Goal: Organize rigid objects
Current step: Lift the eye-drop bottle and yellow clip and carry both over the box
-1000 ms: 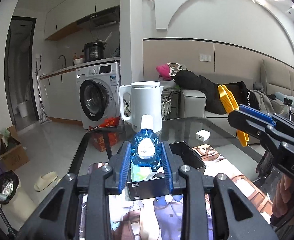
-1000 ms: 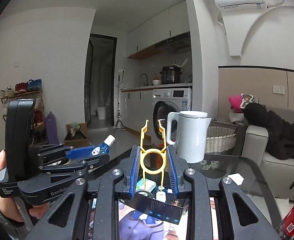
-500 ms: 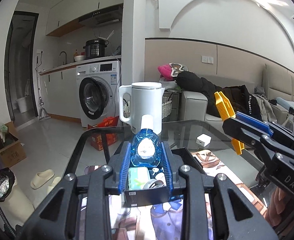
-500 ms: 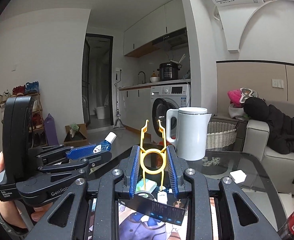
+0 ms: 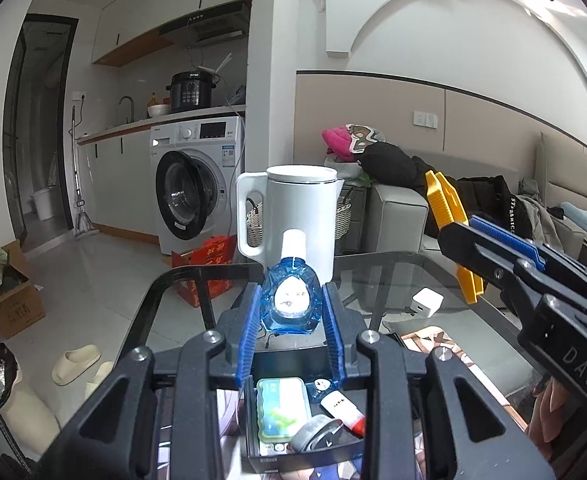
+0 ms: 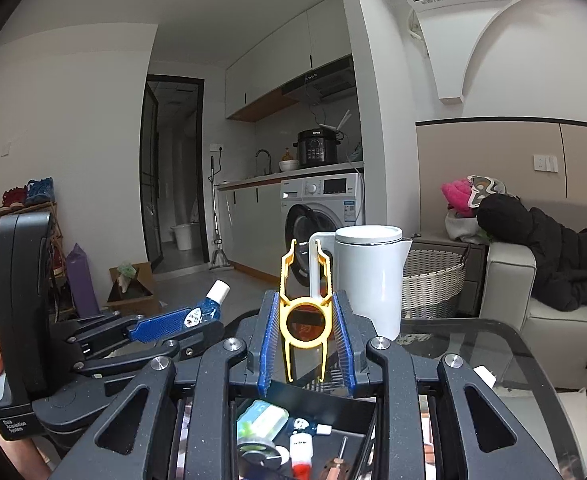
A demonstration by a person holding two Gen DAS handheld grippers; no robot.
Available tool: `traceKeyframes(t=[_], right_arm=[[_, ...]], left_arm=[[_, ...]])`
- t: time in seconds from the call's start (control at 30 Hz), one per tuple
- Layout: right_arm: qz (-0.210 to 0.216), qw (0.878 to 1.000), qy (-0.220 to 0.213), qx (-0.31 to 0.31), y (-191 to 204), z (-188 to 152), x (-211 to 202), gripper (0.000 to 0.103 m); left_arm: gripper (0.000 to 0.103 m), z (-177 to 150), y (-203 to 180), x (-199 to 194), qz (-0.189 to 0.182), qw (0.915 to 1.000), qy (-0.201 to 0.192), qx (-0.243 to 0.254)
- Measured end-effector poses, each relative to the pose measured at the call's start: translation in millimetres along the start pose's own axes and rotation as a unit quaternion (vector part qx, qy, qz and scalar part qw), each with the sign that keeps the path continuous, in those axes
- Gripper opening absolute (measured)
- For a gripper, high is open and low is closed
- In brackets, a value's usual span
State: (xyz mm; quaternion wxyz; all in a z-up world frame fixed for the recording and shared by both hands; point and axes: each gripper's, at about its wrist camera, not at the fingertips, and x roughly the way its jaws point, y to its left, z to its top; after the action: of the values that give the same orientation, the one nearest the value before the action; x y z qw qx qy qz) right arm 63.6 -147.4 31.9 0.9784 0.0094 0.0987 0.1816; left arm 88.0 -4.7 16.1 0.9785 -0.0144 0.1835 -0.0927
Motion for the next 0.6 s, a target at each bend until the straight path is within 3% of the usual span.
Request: traceKeyframes(t=[0.6], right_arm=[[0.002, 0.999, 0.031, 0.012, -12.2, -3.9, 37.0, 0.026]], left_arm=[[0.029, 0.2, 8.4, 23.1, -0.001, 0.9992, 0.028, -0.027]])
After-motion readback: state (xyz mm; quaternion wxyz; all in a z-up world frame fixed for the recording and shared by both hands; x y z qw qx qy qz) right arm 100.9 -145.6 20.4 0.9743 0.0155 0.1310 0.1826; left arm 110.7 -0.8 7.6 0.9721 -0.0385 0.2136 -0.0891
